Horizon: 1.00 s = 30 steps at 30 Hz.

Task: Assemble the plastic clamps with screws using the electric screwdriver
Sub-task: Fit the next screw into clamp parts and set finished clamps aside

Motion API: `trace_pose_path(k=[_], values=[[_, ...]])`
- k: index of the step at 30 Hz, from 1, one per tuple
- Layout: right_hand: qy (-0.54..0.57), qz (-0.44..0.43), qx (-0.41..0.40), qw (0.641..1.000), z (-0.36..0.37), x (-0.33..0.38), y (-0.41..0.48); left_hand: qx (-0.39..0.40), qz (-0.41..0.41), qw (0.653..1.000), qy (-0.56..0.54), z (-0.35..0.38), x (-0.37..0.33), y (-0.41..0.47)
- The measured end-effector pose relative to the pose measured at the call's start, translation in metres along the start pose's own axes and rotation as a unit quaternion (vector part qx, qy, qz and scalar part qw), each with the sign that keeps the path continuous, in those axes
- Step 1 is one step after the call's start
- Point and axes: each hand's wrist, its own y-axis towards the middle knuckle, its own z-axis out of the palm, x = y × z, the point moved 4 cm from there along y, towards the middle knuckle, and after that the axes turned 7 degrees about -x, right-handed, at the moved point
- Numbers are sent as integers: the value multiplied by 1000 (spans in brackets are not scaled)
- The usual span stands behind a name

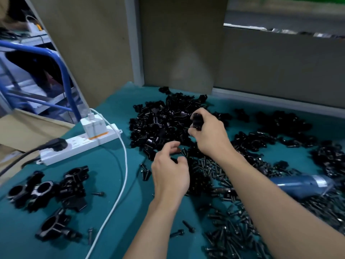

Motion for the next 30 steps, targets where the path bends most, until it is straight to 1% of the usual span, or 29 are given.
trace_pose_path(k=[2, 3, 4, 5, 7, 8, 9, 10, 11, 12, 13, 14, 16, 17, 18, 20, 21, 22, 23, 24, 25, 26, 27, 28, 29, 30], values=[[97, 4, -28, 995, -20, -1, -20, -1, 91, 996, -8, -4, -14, -10], [177, 16, -35, 983, -30, -2, -32, 9, 146, 989, -19, -5, -23, -17], [277, 37, -32, 960, -39, -5, -44, 31, 194, 980, -27, -5, -31, -26], [385, 63, -23, 920, -47, -8, -57, 61, 231, 971, -31, -2, -38, -35], [568, 130, 5, 813, -59, -19, -80, 109, 275, 955, -14, 6, -47, -52], [623, 167, 11, 764, -62, -25, -90, 122, 287, 950, -2, 11, -49, -58], [660, 199, 7, 725, -65, -31, -99, 136, 292, 947, 7, 17, -50, -64], [679, 224, 0, 699, -66, -37, -107, 155, 286, 946, 8, 22, -48, -68], [682, 241, -10, 690, -65, -42, -113, 174, 263, 949, 0, 28, -45, -70], [667, 253, -24, 701, -64, -47, -117, 188, 221, 957, -11, 32, -41, -68], [631, 257, -40, 731, -63, -51, -121, 193, 168, 967, -22, 34, -36, -65], [582, 253, -54, 771, -63, -54, -123, 191, 117, 974, -36, 36, -32, -60], [470, 228, -73, 849, -66, -57, -122, 177, 50, 980, -76, 35, -25, -50], [420, 216, -71, 878, -67, -56, -117, 159, 33, 982, -98, 33, -23, -46], [377, 209, -61, 900, -67, -56, -109, 134, 24, 984, -118, 29, -22, -41], [312, 212, -33, 925, -62, -50, -84, 80, 10, 985, -149, 21, -18, -33], [304, 226, -23, 925, -57, -45, -67, 58, 2, 987, -152, 18, -16, -29], [324, 252, -13, 912, -51, -40, -50, 37, -4, 989, -145, 15, -15, -26], [379, 280, 0, 882, -45, -33, -34, 19, -9, 991, -135, 13, -14, -23], [443, 304, 10, 844, -37, -27, -18, 4, -15, 992, -127, 11, -12, -20], [478, 309, 15, 822, -30, -24, -3, -6, -21, 992, -121, 10, -10, -17], [458, 304, 18, 835, -25, -26, 9, -11, -30, 993, -115, 9, -9, -16], [365, 289, 22, 885, -20, -30, 19, -13, -40, 993, -107, 8, -8, -14], [213, 252, 25, 944, -17, -33, 26, -13, -50, 994, -101, 8, -6, -13], [60, 204, 21, 977, -15, -34, 31, -11, -59, 993, -98, 9, -4, -11], [-56, 160, 22, 985, -13, -31, 34, -10, -66, 993, -98, 9, -3, -10]])
